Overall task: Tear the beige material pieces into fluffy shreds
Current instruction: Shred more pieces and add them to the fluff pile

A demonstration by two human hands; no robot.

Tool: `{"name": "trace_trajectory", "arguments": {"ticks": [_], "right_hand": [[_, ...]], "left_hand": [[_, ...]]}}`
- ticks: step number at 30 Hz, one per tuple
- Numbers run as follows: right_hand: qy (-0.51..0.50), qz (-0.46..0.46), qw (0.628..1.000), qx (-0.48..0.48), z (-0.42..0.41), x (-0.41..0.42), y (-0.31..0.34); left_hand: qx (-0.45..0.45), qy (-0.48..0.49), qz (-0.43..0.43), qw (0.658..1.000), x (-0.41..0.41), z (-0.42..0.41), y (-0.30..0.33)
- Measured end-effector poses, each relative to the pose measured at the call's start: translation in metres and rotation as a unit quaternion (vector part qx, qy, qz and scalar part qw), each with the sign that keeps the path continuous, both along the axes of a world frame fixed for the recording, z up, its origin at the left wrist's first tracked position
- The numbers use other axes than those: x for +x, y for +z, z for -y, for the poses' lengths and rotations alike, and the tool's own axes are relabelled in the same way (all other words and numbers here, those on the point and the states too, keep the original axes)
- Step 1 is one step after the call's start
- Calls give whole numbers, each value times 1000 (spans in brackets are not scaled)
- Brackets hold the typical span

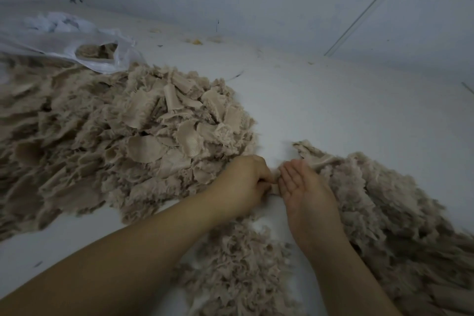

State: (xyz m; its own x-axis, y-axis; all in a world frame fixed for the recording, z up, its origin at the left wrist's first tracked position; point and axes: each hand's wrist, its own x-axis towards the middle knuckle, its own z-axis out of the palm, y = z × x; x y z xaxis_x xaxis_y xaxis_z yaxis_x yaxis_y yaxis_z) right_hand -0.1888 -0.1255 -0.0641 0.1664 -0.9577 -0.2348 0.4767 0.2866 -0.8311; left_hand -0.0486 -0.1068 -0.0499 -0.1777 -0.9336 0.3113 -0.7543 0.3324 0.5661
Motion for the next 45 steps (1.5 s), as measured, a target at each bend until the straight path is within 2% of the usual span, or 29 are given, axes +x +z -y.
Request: {"name": "trace_trajectory", "arguments": {"ticks": [2,5,7,8,13,16,18,20,21,22,24,25,28,31,33,36,40,42,45], "right_hand": [[-2,-26,1000,-8,1,0,-3],[-8,-60,997,-39,0,0,-5],[2,-74,996,-54,-1,1,-7],[11,-85,994,-66,0,1,-8],[53,-155,974,-158,-5,0,-7],[71,-185,959,-203,-8,2,-5],[71,-188,959,-199,-9,2,-5],[56,-177,966,-179,-10,2,-3],[49,-173,969,-170,-9,1,-4],[46,-174,970,-161,-8,0,-4],[57,-182,970,-153,-6,-2,-6],[68,-188,968,-154,-6,-2,-7],[82,-196,962,-169,-8,0,-4],[102,-200,954,-199,-8,0,-4],[115,-203,951,-201,-8,-1,-4],[113,-196,955,-193,-8,-1,-4],[90,-183,966,-161,-5,0,-6],[72,-175,971,-149,-4,0,-6],[68,-142,979,-127,-4,-2,-6]], "left_hand": [[8,38,-85,996,3,-8,2],[25,95,-219,971,7,-19,4],[15,119,-261,958,9,-24,6],[5,122,-253,960,9,-26,8],[-101,143,-91,980,2,-25,11],[-134,131,-32,982,-5,-28,11],[-133,100,10,986,-10,-30,11],[-110,63,16,992,-12,-32,12],[-93,55,-24,994,-11,-32,11],[-67,64,-100,991,-9,-31,11],[-7,118,-272,955,-5,-29,12],[15,146,-309,940,-2,-27,14],[78,151,-300,939,6,-22,18],[143,111,-372,911,4,-21,22],[167,98,-372,908,4,-18,24],[163,96,-397,898,2,-15,26],[124,166,-502,840,-3,-15,20],[129,189,-489,842,1,-17,16],[213,92,-415,880,7,-24,16]]}}
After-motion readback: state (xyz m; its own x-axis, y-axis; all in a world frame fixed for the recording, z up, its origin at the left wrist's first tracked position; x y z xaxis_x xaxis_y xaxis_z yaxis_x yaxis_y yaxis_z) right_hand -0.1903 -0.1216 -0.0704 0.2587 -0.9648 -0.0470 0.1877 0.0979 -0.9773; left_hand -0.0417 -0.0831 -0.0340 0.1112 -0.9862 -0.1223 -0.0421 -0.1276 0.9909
